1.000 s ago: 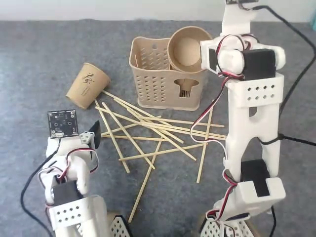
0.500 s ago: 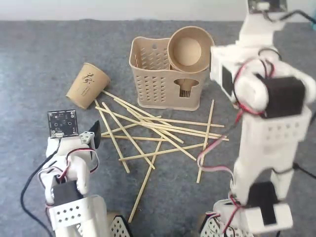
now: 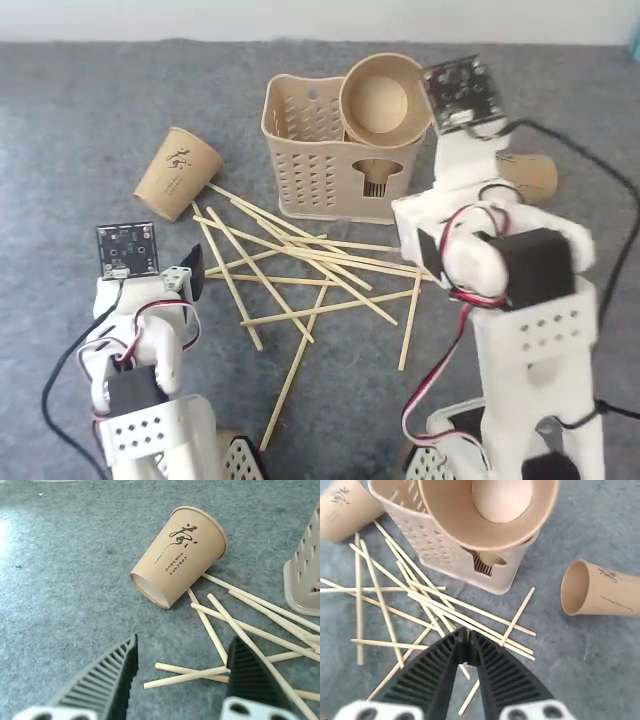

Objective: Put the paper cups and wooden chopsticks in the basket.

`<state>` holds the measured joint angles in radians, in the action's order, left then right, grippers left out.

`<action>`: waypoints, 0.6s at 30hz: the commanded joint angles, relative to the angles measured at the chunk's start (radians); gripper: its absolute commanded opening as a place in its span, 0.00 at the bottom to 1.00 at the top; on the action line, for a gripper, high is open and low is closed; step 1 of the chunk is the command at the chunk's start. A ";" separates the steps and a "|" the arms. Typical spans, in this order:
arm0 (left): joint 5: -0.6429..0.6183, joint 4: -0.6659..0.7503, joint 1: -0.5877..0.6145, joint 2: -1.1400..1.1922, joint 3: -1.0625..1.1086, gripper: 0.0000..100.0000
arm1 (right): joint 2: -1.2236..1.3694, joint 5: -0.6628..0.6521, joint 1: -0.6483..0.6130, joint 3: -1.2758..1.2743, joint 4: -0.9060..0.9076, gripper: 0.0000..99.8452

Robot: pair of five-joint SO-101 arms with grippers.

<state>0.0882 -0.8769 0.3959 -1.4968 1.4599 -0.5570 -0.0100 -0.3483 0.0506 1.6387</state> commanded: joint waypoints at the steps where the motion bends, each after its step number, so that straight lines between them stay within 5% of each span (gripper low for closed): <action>1: -0.008 0.028 0.002 -0.014 -0.007 0.27 | -0.076 -0.026 -0.008 -0.238 -0.234 0.01; 8: -0.008 0.028 0.002 -0.014 -0.007 0.27 | -0.090 0.003 -0.015 -0.436 -0.547 0.01; 18: -0.008 0.034 0.002 -0.014 0.001 0.27 | -0.091 0.020 -0.016 -0.419 -0.659 0.01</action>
<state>0.0882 -0.8769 0.3959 -1.4968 1.4691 -0.5969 -0.0023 -0.3590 -0.4020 1.0096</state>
